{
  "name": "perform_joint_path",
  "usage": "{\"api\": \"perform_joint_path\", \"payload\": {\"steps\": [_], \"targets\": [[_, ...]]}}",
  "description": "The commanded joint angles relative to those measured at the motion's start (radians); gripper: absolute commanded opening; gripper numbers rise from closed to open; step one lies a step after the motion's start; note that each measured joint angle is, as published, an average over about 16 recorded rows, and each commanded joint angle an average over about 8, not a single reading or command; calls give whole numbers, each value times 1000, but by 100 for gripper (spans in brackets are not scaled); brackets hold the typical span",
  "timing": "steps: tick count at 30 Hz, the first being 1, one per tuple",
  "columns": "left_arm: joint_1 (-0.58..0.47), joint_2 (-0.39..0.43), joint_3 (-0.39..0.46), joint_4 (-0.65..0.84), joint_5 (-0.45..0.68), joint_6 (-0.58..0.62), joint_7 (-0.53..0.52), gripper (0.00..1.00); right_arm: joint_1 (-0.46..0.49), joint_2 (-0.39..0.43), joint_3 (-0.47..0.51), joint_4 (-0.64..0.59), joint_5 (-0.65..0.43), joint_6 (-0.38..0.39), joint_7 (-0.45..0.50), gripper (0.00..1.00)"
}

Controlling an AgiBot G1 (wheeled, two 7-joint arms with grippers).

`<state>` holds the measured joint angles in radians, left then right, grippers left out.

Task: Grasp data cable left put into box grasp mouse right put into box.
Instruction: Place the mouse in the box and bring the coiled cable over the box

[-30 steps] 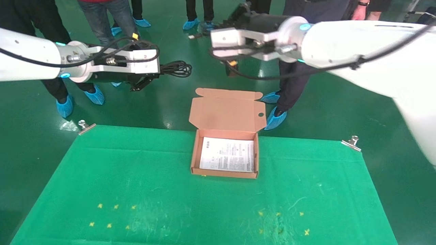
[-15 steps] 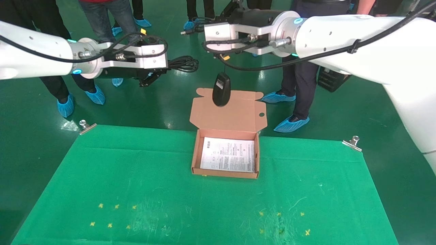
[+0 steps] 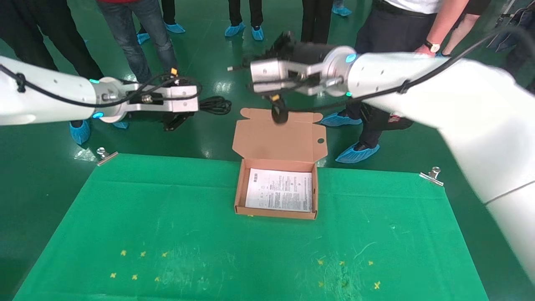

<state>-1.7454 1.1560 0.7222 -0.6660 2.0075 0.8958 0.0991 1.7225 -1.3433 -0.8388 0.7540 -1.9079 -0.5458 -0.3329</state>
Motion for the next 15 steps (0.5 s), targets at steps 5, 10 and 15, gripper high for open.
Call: {"api": "perform_joint_path", "payload": {"steps": [5, 10, 15], "targets": [[29, -18, 26, -18, 64, 3, -63, 0, -40, -16, -60, -40, 47, 16, -9, 0], [45, -41, 42, -51, 113, 19, -126, 0, -62, -20, -129, -60, 101, 36, 2, 0], [53, -63, 53, -88, 150, 41, -178, 0, -68, -24, -193, -81, 155, 71, 3, 0]]}}
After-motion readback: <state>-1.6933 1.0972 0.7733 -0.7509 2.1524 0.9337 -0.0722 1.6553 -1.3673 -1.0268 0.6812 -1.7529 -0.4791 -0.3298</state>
